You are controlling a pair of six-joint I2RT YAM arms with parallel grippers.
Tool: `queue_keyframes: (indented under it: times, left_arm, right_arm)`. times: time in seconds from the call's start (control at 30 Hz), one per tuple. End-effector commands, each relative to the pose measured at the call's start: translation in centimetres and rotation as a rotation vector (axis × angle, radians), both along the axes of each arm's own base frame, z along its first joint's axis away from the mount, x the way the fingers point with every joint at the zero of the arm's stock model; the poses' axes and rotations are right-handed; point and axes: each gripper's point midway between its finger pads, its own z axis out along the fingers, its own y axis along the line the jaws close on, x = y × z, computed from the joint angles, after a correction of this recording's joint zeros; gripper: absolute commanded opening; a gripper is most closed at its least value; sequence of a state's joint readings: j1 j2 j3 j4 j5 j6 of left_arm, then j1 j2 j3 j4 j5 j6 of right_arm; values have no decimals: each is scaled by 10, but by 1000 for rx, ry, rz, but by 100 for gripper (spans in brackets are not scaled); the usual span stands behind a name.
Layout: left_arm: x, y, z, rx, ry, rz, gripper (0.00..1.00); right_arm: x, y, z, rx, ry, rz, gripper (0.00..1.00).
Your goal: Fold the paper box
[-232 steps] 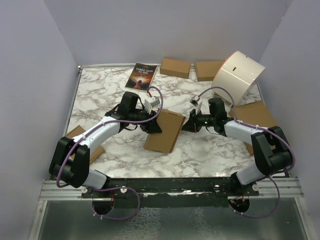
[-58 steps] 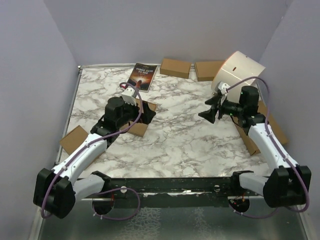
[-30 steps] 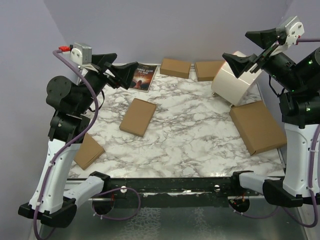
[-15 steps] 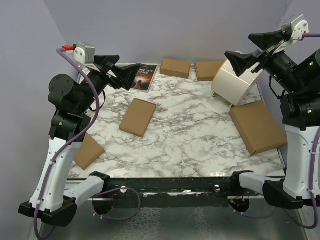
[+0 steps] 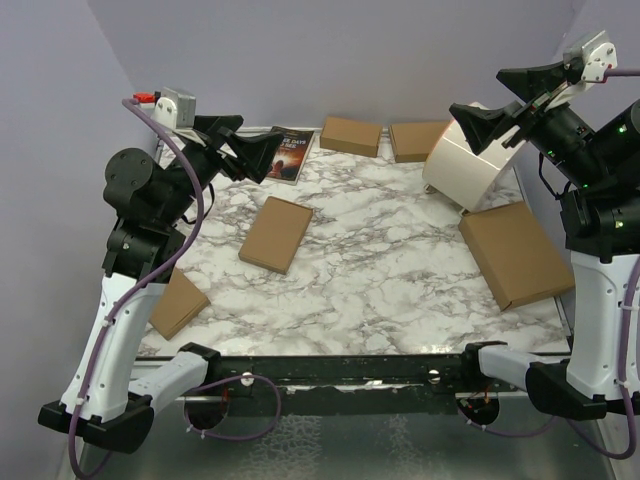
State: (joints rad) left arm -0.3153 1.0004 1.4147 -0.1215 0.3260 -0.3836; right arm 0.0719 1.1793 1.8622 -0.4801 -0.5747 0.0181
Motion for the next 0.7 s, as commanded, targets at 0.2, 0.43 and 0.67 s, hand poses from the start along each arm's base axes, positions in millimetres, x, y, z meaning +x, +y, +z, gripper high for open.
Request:
queue_keyframes:
  times: [0.2, 0.43, 0.67]
  left_arm:
    - [-3, -1, 3, 4, -28, -17, 99]
    - [-2, -2, 2, 3, -24, -21, 99]
    - [-2, -2, 0, 8, -23, -20, 99]
  right_arm:
    - [-1, -2, -3, 2, 17, -9, 100]
    - [-1, -3, -2, 4, 16, -18, 100]
    - [-2, -4, 1, 4, 9, -22, 100]
